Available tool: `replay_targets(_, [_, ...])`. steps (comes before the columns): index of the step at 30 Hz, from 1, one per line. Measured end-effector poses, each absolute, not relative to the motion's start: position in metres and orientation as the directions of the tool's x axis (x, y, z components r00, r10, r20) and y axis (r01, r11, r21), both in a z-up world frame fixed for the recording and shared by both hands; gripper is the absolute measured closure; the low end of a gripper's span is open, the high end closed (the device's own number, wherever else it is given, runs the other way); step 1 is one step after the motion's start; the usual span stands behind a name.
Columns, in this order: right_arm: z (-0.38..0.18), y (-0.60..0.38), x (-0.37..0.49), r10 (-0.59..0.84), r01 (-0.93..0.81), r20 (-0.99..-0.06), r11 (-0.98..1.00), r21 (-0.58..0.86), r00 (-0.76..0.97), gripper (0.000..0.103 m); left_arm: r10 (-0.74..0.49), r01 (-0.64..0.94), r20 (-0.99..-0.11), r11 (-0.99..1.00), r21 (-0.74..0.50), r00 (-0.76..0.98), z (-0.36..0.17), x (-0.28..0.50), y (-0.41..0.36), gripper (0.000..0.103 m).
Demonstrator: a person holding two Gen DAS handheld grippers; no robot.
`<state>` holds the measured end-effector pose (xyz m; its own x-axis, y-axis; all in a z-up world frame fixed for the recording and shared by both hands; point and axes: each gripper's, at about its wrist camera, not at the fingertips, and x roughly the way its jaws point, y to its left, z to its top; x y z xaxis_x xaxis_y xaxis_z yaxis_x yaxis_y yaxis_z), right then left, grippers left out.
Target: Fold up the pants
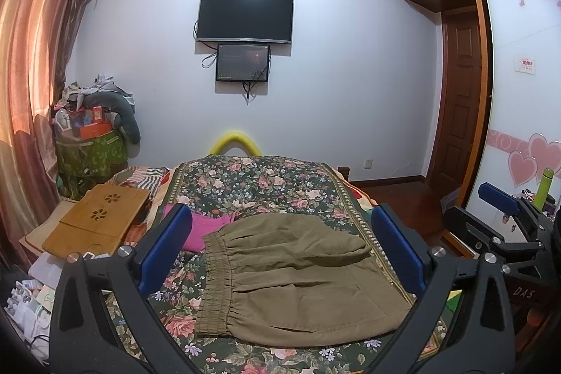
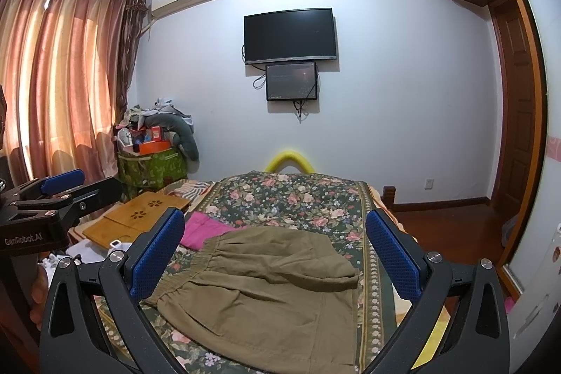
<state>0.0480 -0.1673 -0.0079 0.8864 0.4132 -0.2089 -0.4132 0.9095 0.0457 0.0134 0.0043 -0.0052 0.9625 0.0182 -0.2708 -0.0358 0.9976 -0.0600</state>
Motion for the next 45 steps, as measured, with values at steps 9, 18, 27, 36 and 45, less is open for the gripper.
replay_targets(9, [-0.007, -0.168, 0.047, 0.410, -0.410, -0.204, 0.911, 0.045, 0.889, 0.000, 0.013, -0.033, -0.278, 0.997, -0.065, 0.961, -0.004, 0.013, 0.005, 0.000])
replay_targets(18, [-0.006, -0.169, 0.046, 0.409, -0.409, -0.201, 0.912, 0.043, 0.890, 0.000, 0.018, -0.035, -0.275, 0.998, -0.056, 0.961, -0.004, 0.014, 0.004, 0.000])
replay_targets(27, [-0.006, -0.173, 0.049, 0.404, -0.403, -0.199, 0.914, 0.047, 0.893, 0.000, 0.018, -0.032, -0.273, 0.998, -0.048, 0.962, -0.004, 0.014, 0.002, 0.000])
replay_targets(36, [-0.008, -0.174, 0.053, 0.402, -0.400, -0.205, 0.915, 0.053, 0.892, 0.000, 0.022, -0.034, -0.276, 0.999, -0.038, 0.961, -0.005, 0.016, 0.001, 0.000])
replay_targets(45, [-0.029, -0.174, 0.077, 0.366, -0.369, -0.287, 0.928, 0.045, 0.885, 0.000, 0.026, -0.035, -0.333, 0.999, -0.021, 0.942, -0.018, 0.047, 0.007, 0.000])
